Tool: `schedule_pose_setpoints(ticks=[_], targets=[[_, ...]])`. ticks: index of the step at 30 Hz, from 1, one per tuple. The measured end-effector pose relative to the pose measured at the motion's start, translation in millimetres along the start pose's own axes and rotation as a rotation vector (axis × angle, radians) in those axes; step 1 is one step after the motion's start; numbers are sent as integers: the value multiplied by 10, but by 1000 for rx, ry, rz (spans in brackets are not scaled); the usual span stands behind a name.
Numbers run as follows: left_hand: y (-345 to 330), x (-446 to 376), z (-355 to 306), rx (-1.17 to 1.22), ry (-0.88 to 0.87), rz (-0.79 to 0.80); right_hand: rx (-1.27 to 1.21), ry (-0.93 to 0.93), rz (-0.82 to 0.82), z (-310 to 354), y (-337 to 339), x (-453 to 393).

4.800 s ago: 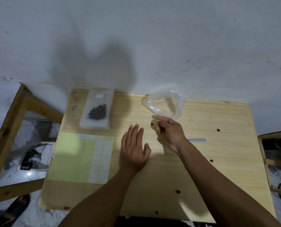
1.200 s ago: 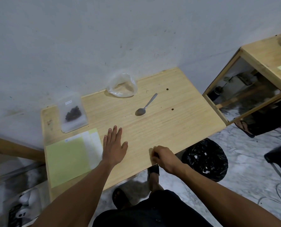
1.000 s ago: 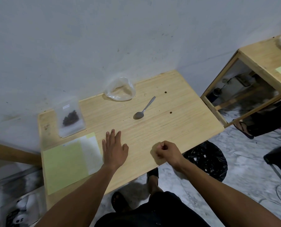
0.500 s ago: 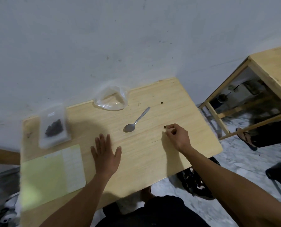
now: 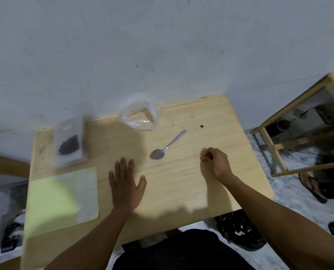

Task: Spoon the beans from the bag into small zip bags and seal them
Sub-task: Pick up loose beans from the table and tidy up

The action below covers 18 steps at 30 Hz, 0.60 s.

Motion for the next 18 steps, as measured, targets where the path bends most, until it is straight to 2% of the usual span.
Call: schedule_pose_setpoints(ticks=[3, 6, 11, 18], targets=[[-19, -3, 12, 8, 12, 1, -168, -53, -72, 61, 64, -76], [-16, -11, 9, 16, 7, -4, -224, -47, -140, 203, 147, -252], [-7, -16, 4, 20, 13, -9, -184, -23, -178, 307, 209, -685], [-32, -19, 8, -17, 24, 16, -47, 56, -123, 438, 169, -991]])
Point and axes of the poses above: each hand's wrist, its own x-axis away from the middle knuckle, its own y-axis out of the back of the hand, z = x × y, the point moved 5 cm from there along -x, towards the middle knuckle, and after that the axes turned 10 degrees about -x, right-handed, at the moved point
